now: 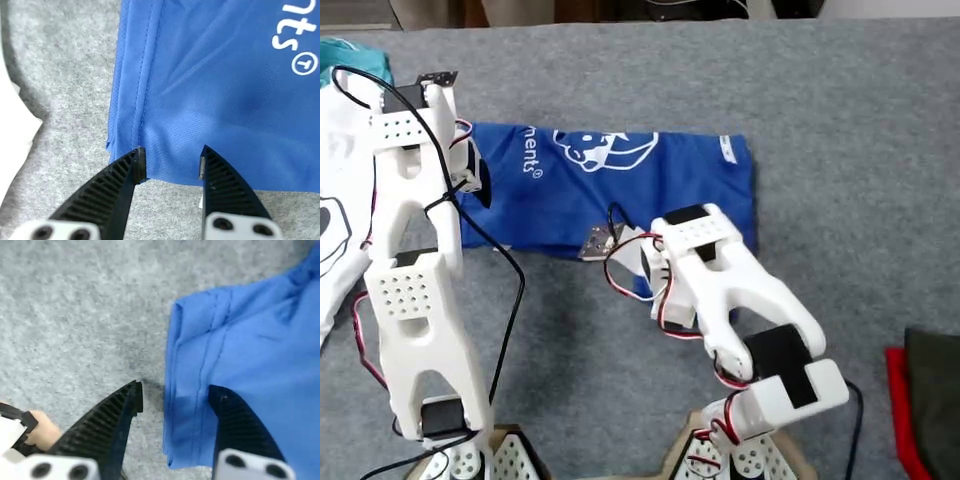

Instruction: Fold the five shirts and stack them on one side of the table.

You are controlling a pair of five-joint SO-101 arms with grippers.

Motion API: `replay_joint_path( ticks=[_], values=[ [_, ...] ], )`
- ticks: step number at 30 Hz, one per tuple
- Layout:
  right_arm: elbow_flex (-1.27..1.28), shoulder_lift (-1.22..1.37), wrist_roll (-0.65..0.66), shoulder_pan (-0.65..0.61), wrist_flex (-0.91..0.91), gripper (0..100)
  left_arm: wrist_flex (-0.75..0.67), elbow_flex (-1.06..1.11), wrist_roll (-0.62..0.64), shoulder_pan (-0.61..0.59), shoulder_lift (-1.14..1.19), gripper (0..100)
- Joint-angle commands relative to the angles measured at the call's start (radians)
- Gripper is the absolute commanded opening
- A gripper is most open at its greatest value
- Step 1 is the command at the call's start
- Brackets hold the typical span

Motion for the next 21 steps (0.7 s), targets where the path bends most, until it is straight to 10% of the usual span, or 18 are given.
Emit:
replay_joint_path(
  ticks=[1, 8, 21],
  values=[
    [-0.005, 0.044, -0.006, -0.005, -0.017, 25.1, 0.011, -0.012, 0.002, 0.006, -0.074, 19],
    [-0.085, 0.154, -0.133, 0.012, 0.0, 0.6, 0.011, -0.038, 0.002, -0.002, -0.074, 19],
    [-0.225, 0.166, -0.245, 0.045, 0.095, 0.5, 0.011, -0.077, 0.002, 0.0, -0.074, 19]
  ],
)
